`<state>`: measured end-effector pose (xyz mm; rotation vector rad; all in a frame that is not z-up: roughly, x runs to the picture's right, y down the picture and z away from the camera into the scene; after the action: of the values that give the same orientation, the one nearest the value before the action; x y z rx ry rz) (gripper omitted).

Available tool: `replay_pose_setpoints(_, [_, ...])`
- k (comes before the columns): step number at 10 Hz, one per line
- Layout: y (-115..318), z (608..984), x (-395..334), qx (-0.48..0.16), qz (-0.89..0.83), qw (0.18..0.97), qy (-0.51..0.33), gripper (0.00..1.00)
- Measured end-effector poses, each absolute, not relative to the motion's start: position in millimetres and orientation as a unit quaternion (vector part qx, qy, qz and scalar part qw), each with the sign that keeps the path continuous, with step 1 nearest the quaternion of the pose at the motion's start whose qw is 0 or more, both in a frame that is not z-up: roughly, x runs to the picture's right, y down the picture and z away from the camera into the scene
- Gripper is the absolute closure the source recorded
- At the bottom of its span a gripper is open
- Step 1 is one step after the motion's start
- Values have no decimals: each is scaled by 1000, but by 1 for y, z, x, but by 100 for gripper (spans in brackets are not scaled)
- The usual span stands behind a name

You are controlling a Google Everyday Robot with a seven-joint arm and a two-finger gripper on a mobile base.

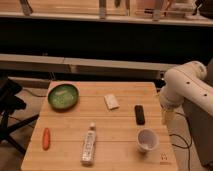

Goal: Place the ceramic cup in the ceramic bowl

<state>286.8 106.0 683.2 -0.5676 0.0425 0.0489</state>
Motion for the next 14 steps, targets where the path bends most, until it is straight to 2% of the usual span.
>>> replay_pose_setpoints(6, [107,683,287,-280,24,959,21,20])
replay_pose_setpoints(9, [130,681,268,-293,14,956,7,20])
replay_pose_setpoints(14, [142,679,258,-296,-2,955,-7,20])
